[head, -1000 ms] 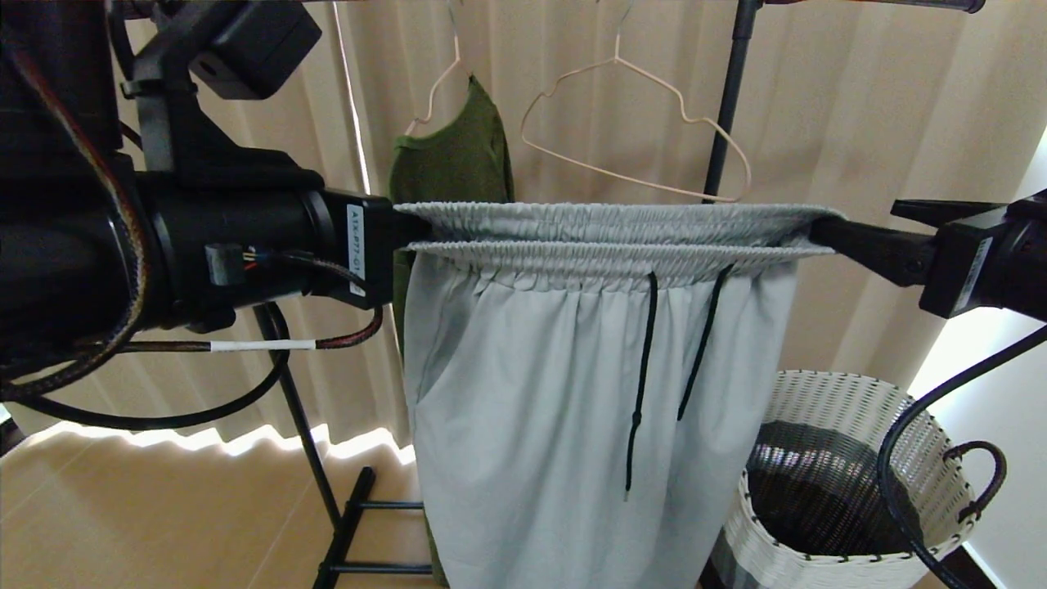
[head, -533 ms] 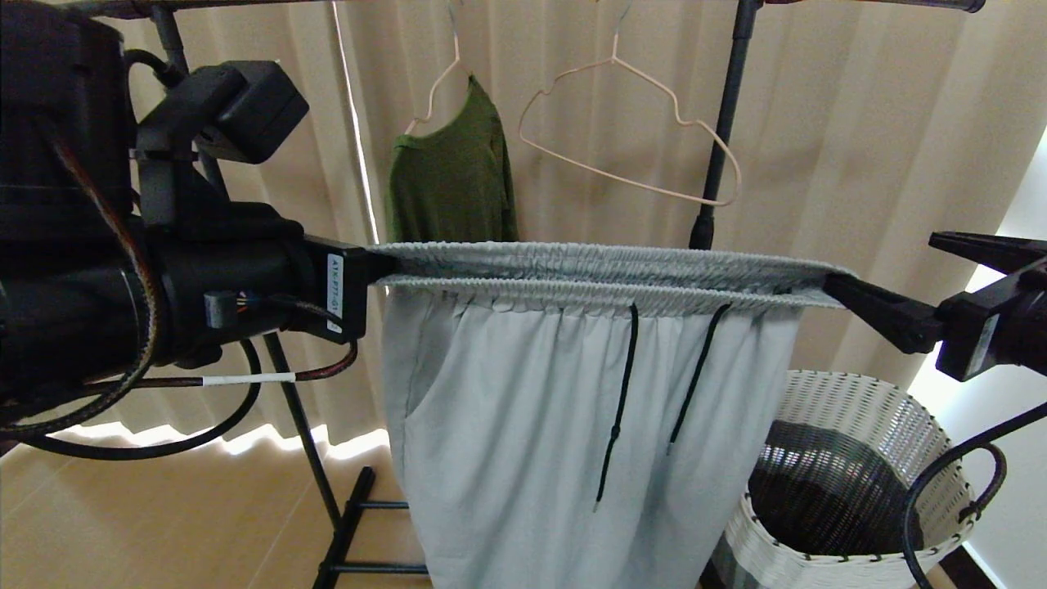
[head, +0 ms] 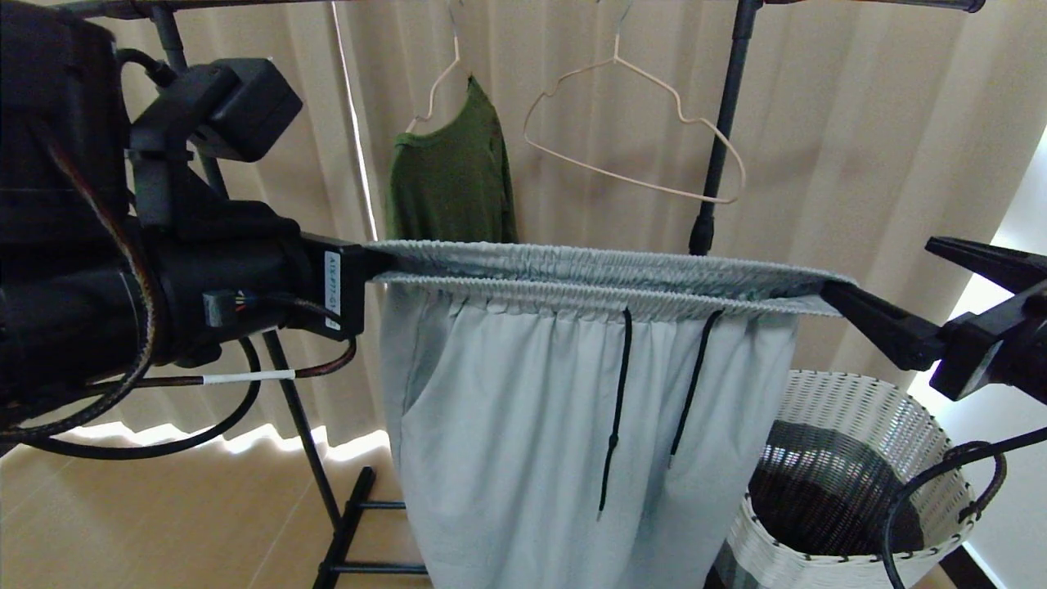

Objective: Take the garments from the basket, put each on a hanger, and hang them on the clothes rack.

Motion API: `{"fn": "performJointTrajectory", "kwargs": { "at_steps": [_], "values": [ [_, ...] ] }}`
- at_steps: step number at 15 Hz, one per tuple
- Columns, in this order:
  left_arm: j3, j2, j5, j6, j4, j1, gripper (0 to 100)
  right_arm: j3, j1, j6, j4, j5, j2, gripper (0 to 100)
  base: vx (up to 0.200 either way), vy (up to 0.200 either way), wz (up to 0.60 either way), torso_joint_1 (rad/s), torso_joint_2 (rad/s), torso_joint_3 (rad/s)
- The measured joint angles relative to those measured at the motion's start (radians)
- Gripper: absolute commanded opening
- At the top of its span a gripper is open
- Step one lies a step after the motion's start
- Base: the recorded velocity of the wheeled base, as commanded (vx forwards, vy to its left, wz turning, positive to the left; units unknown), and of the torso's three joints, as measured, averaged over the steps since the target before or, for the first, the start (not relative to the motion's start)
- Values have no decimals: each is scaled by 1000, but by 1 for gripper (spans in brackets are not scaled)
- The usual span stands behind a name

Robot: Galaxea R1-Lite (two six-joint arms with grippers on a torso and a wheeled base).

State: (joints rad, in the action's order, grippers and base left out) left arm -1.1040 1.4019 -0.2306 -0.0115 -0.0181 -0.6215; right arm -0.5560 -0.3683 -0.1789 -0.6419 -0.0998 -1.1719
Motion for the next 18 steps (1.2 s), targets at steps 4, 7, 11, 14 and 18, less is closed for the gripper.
{"fn": "performJointTrajectory", "kwargs": {
  "at_steps": [4,7,11,14,18],
  "values": [
    [2,36,-93,-7,-84,-20,0,44,-1,54,-187,225,-10,100,0,0,0,0,0,0],
    [3,68,-187,-24,-85,-23,0,65,-1,73,-196,243,-9,100,0,0,0,0,0,0],
    [3,81,-185,-25,-85,-19,0,79,3,67,-184,241,1,100,0,0,0,0,0,0],
    [23,47,-180,-18,-86,-19,0,76,54,53,-137,237,1,100,0,0,0,0,0,0],
    [136,-93,-174,-9,-91,-17,0,67,118,23,-67,233,7,100,0,0,0,46,-194,-216]
  ]
}}
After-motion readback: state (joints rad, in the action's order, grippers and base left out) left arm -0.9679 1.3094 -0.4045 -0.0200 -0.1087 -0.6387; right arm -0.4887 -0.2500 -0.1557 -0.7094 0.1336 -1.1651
